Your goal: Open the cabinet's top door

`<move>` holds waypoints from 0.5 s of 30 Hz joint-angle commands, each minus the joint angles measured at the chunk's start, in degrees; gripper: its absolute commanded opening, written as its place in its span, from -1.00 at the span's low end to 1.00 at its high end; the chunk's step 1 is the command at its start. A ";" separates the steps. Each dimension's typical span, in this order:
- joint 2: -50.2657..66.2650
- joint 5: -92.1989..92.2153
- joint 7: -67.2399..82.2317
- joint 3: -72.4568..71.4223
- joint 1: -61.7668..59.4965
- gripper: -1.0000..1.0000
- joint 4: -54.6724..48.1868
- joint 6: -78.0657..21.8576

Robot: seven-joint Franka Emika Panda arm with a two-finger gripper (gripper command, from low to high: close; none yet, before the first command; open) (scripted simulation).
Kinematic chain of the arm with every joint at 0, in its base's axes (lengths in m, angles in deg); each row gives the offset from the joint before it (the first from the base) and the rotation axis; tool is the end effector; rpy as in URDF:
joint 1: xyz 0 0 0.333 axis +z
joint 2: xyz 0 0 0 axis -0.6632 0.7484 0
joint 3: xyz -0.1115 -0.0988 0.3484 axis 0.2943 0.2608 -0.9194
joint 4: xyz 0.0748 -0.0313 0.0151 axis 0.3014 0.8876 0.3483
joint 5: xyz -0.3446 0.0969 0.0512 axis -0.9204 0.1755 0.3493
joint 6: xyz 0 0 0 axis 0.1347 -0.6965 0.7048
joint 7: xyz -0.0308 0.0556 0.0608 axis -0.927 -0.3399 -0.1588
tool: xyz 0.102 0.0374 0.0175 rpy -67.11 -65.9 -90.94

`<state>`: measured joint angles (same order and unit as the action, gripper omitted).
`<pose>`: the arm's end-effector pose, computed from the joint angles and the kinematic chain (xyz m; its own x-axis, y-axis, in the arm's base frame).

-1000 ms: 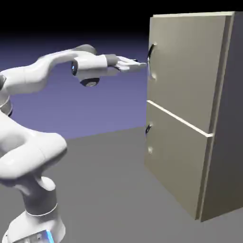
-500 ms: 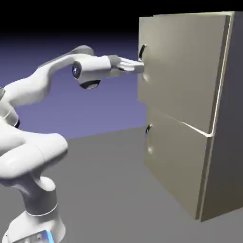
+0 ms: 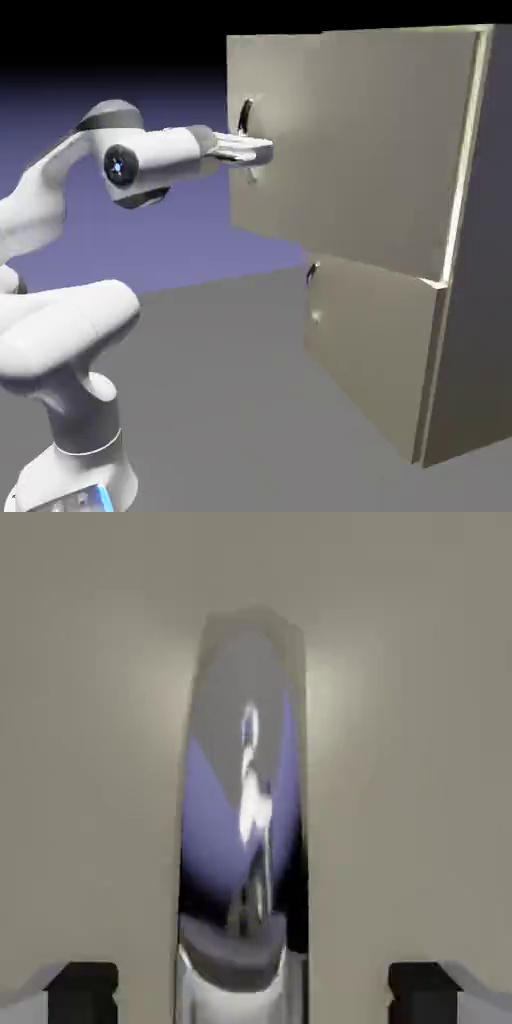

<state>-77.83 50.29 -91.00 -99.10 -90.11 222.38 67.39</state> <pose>0.1843 0.1548 0.5545 -0.3459 0.6170 -0.7069 -0.3450 0.6170 0.7073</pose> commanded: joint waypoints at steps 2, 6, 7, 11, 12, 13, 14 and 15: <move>0.04 -2.45 1.58 4.14 -0.34 -1.00 1.82 -4.41; 0.80 -7.40 4.33 12.19 -3.03 -1.00 4.23 -13.47; 1.62 -9.02 5.33 14.26 -3.16 -1.00 4.55 -15.03; 5.73 -15.97 9.50 22.57 -3.78 -1.00 5.03 -21.03; 7.00 -17.82 10.60 24.65 -3.95 -1.00 4.96 -22.53; 8.37 -19.71 11.73 26.72 -4.10 -1.00 4.80 -24.03; 9.86 -21.66 12.90 28.80 -4.23 -1.00 4.55 -25.53; 11.47 -23.66 14.11 30.88 -4.33 -1.00 4.22 -27.05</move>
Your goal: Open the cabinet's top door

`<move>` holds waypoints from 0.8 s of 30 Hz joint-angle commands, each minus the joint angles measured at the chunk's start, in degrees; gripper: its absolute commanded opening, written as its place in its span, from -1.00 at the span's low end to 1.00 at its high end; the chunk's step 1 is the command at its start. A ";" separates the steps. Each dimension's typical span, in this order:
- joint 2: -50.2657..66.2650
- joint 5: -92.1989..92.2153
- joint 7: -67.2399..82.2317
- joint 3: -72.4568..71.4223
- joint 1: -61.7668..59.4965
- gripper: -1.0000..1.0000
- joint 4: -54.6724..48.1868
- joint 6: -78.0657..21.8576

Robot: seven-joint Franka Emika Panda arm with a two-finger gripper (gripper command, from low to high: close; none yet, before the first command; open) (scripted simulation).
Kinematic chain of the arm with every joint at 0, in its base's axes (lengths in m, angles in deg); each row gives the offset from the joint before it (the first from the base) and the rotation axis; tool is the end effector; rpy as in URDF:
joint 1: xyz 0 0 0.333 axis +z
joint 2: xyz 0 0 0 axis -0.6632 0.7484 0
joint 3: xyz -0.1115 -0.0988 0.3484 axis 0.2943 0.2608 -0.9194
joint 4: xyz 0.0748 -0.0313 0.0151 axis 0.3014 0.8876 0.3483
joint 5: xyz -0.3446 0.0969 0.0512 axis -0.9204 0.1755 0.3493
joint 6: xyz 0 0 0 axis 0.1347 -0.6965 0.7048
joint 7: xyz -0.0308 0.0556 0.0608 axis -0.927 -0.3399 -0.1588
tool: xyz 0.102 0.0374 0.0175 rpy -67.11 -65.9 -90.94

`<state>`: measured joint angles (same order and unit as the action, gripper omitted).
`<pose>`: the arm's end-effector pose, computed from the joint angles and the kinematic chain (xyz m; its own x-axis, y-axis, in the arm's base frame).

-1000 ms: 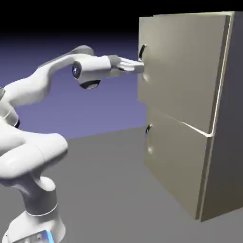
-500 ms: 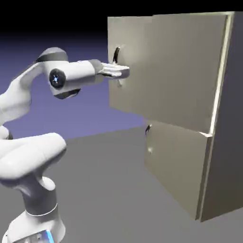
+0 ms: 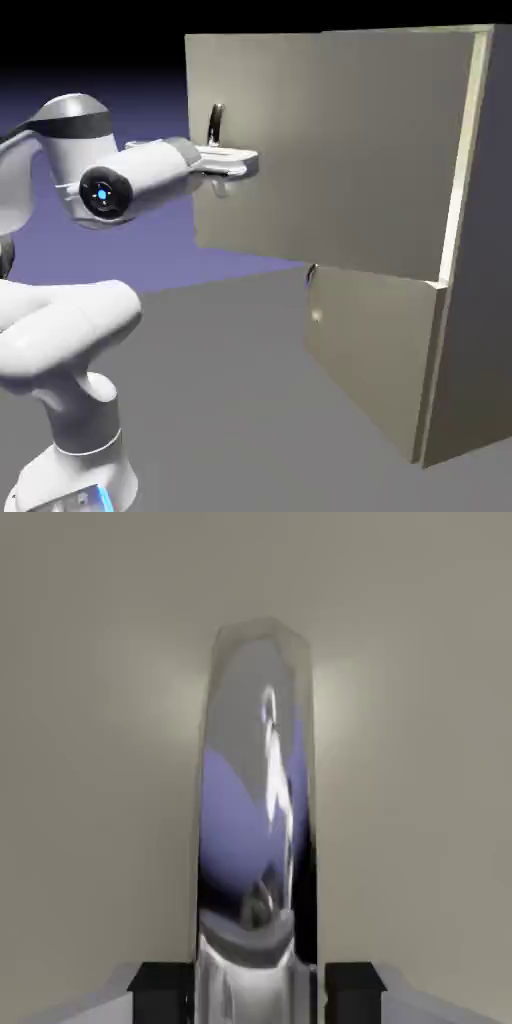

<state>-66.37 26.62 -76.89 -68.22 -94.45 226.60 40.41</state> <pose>0.1301 0.0678 0.5738 -0.5037 0.4962 -0.7071 -0.5037 0.4962 0.7071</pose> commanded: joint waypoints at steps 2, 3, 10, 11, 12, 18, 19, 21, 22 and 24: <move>3.61 -4.16 2.55 4.15 -0.05 -1.00 -0.97 -3.14; 5.62 -6.33 3.90 6.23 0.02 -1.00 -1.62 -4.69; 20.16 -19.86 12.64 18.31 2.54 -1.00 -8.13 -14.16; 22.24 -21.56 13.79 19.79 3.17 -1.00 -9.30 -15.38; 24.31 -23.21 14.91 21.23 3.87 -1.00 -10.52 -16.59; 36.78 -32.07 21.29 29.49 9.28 -1.00 -19.07 -24.04; 38.85 -33.37 22.32 30.83 10.36 -1.00 -20.69 -25.35; 43.01 -35.81 24.35 33.50 12.64 -1.00 -24.10 -28.08; 45.08 -36.94 25.37 34.84 13.83 -1.00 -25.87 -29.50; 49.24 -39.04 27.43 37.50 16.29 -1.00 -29.55 -32.44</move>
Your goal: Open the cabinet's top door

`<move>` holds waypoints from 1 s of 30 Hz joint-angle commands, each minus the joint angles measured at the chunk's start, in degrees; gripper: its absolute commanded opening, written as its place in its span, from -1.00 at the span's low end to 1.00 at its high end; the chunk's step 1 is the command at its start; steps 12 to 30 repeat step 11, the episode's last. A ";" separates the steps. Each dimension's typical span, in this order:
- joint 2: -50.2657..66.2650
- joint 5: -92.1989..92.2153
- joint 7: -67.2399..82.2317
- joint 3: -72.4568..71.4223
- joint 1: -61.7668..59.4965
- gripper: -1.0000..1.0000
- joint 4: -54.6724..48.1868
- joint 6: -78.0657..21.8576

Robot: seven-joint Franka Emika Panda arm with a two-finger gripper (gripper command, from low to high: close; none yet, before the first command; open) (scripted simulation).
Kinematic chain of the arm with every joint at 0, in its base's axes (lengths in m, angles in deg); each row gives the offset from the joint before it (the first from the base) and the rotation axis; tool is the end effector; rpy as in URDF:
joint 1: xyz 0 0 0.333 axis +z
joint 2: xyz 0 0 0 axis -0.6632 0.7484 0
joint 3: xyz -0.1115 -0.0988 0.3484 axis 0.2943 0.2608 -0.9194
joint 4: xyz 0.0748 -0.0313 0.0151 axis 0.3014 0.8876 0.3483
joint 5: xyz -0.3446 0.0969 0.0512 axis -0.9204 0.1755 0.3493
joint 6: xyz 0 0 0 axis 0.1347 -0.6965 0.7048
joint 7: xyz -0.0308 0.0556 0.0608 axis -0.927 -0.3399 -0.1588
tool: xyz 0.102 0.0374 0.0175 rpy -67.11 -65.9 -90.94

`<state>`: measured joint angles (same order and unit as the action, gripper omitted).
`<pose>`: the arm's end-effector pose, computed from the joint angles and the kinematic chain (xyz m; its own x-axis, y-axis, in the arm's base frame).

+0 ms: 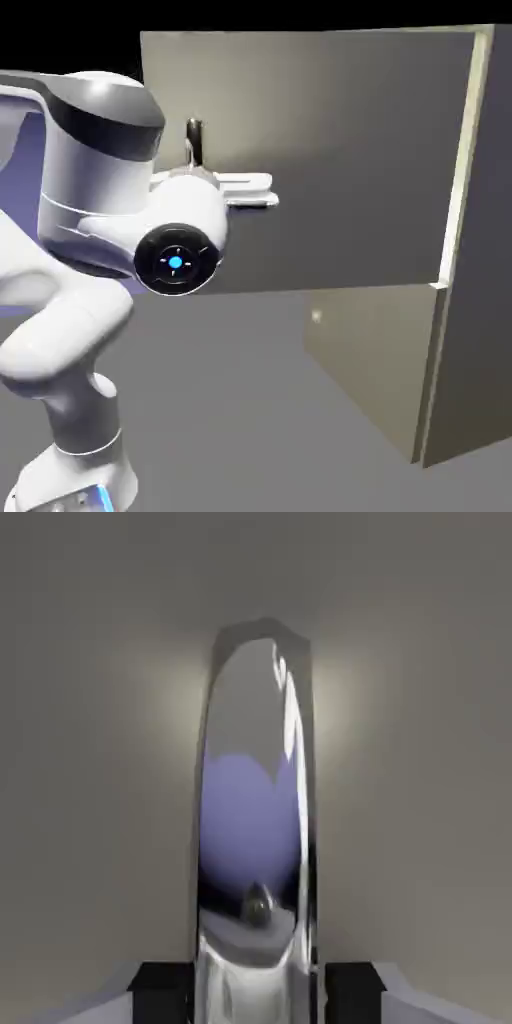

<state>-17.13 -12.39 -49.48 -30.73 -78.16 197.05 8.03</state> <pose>0.1047 -0.1550 0.6342 -0.6800 0.1939 -0.7071 -0.6800 0.1939 0.7071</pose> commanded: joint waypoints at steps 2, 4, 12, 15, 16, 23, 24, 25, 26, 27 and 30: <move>4.15 -1.89 2.13 2.66 2.50 -1.00 -3.82 -3.15; 8.31 -3.54 4.34 5.29 4.98 -1.00 -7.73 -6.36; 22.87 -7.94 13.40 13.84 12.37 -1.00 -21.45 -18.26; 22.87 -7.94 13.40 13.84 12.37 -1.00 -21.45 -18.26; 22.87 -7.94 13.40 13.84 12.37 -1.00 -21.45 -18.26; 22.87 -7.94 13.40 13.84 12.37 -1.00 -21.45 -18.26; 22.87 -7.94 13.40 13.84 12.37 -1.00 -21.45 -18.26; 22.87 -7.94 13.40 13.84 12.37 -1.00 -21.45 -18.26; 22.87 -7.94 13.40 13.84 12.37 -1.00 -21.45 -18.26; 22.87 -7.94 13.40 13.84 12.37 -1.00 -21.45 -18.26; 22.87 -7.94 13.40 13.84 12.37 -1.00 -21.45 -18.26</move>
